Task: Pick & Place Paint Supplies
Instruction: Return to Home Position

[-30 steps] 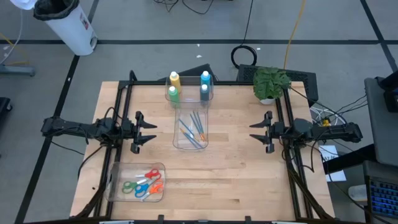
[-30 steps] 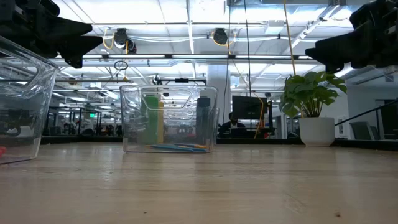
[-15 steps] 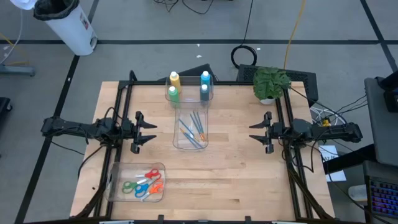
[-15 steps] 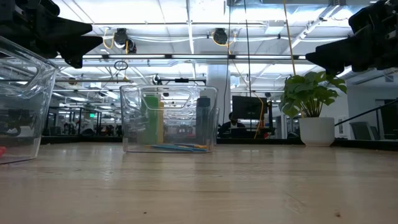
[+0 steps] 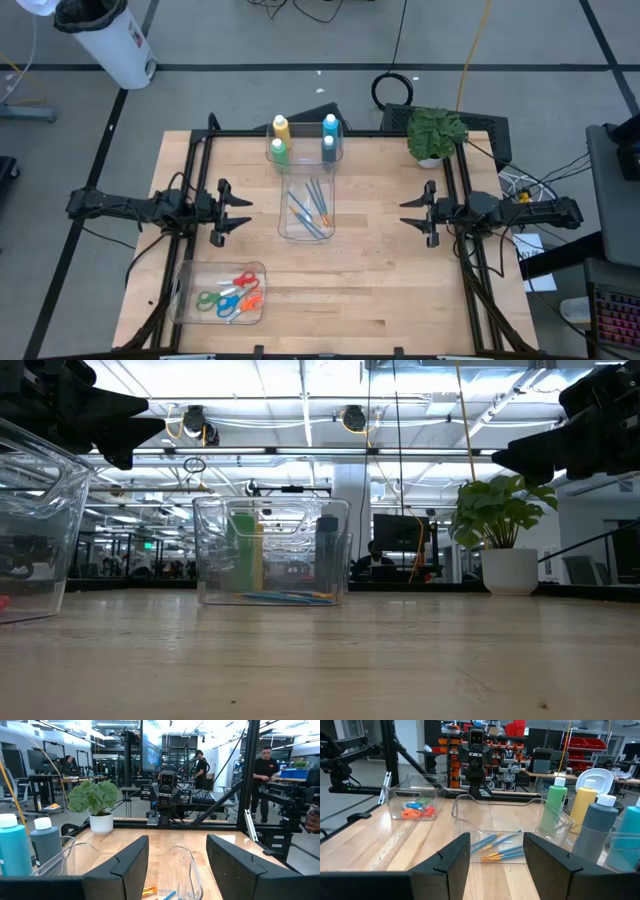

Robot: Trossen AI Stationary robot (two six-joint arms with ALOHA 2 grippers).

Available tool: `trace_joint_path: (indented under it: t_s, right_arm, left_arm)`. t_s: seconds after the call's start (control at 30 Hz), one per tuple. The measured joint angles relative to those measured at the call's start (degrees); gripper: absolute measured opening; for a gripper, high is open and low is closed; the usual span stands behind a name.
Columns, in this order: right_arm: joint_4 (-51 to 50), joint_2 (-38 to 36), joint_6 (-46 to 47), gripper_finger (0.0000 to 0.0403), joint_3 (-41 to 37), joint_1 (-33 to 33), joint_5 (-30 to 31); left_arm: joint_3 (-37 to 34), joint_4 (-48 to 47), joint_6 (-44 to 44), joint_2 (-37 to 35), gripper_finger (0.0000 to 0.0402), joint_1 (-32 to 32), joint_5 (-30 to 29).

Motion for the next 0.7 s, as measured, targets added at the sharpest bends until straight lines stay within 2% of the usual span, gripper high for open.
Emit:
trace_joint_path:
  t_s: [0.7]
  right_arm:
    - [-0.76, 0.0, -0.2, 0.0175, -0.02, 0.0, 0.28]
  left_arm:
    - [0.0, 0.0, 0.0, 0.0, 0.0207, 0.0, 0.01]
